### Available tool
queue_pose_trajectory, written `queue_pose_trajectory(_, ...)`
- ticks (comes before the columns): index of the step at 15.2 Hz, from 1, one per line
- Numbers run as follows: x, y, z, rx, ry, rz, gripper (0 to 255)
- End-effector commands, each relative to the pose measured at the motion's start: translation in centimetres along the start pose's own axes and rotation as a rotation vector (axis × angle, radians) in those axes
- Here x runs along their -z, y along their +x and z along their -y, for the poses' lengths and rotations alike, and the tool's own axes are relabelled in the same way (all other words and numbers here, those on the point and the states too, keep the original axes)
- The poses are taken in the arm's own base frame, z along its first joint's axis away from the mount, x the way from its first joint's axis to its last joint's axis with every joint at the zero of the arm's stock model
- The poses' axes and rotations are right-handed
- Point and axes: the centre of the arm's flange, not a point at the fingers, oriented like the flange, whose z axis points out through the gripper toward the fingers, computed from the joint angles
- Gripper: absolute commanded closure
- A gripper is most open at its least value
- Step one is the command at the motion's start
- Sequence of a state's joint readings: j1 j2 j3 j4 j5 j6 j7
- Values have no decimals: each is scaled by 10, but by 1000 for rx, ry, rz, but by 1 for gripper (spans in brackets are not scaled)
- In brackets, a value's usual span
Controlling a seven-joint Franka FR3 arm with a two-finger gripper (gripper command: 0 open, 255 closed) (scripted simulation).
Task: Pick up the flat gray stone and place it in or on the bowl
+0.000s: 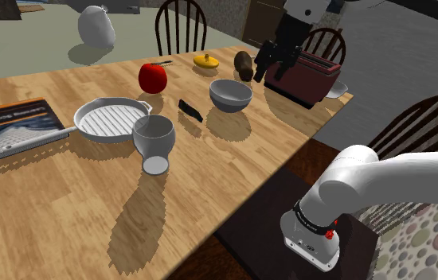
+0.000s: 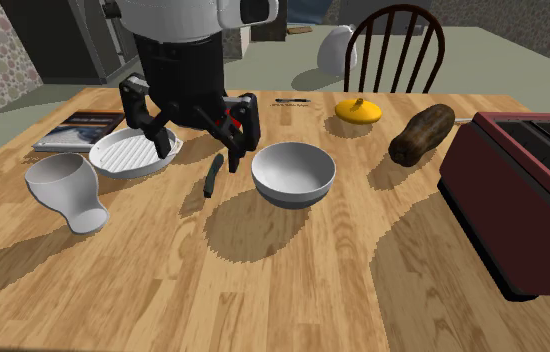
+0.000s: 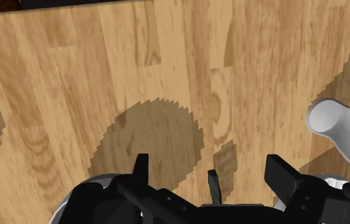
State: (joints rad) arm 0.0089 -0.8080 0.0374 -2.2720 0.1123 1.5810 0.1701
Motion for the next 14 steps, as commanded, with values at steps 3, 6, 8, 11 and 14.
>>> queue_pose_trajectory(3, -17, 21, 7, 8, -3, 8, 0)
queue_pose_trajectory(6, -42, 51, 18, 19, -8, 20, 0)
queue_pose_trajectory(8, -60, 71, 25, 27, -11, 29, 0)
queue_pose_trajectory(11, -86, 101, 36, 38, -15, 41, 0)
queue_pose_trajectory(14, -113, 130, 47, 49, -20, 53, 0)
